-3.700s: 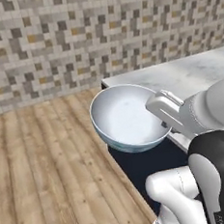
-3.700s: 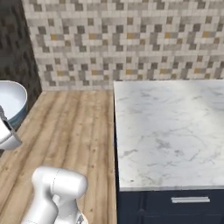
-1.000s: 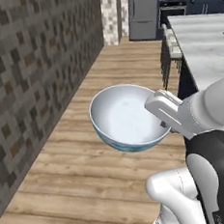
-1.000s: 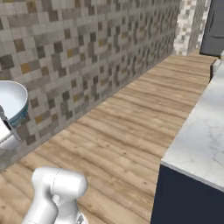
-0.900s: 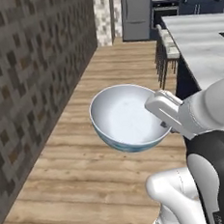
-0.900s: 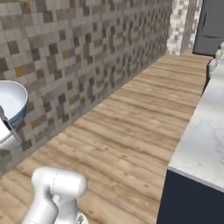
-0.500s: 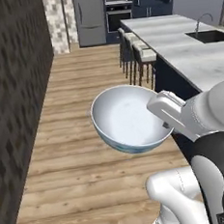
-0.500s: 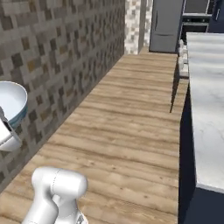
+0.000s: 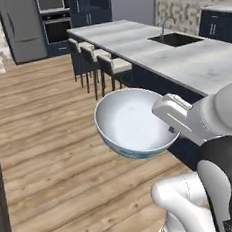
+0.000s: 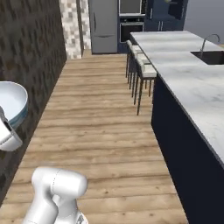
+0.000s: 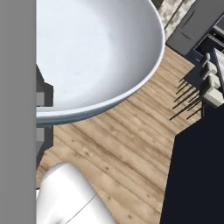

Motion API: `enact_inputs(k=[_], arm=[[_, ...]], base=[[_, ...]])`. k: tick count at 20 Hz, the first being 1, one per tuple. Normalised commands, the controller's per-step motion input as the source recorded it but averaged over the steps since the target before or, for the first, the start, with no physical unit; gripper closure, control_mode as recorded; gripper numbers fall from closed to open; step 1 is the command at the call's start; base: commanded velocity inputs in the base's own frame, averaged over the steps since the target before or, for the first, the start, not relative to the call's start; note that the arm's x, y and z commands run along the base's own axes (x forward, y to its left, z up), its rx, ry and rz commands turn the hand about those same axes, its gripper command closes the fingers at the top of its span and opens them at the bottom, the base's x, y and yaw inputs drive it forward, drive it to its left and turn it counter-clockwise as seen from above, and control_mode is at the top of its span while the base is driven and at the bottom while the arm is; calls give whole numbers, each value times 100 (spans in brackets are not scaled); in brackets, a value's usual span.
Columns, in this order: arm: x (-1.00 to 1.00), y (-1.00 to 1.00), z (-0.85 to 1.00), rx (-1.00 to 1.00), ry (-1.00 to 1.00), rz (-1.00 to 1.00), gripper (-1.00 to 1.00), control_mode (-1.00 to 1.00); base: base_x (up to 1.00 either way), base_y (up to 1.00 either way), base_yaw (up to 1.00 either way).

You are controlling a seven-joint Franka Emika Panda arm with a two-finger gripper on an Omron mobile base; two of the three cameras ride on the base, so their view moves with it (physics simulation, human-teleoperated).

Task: Pick up the bowls from the cabinet and place each bowl in front of a stool on the dining counter.

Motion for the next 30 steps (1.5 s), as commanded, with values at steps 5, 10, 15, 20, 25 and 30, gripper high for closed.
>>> enact_inputs(k=[5, 10, 15, 20, 25, 30], arm=[[0, 0, 0, 0, 0, 0, 100, 100], [0, 0, 0, 0, 0, 0, 100, 100], [0, 0, 0, 0, 0, 0, 100, 100], [0, 0, 0, 0, 0, 0, 100, 100], [0, 0, 0, 0, 0, 0, 100, 100], [0, 0, 0, 0, 0, 0, 100, 100]], base=[[100, 100, -51], [100, 100, -50], [100, 100, -51], [100, 100, -51], [100, 100, -49], [100, 100, -46]])
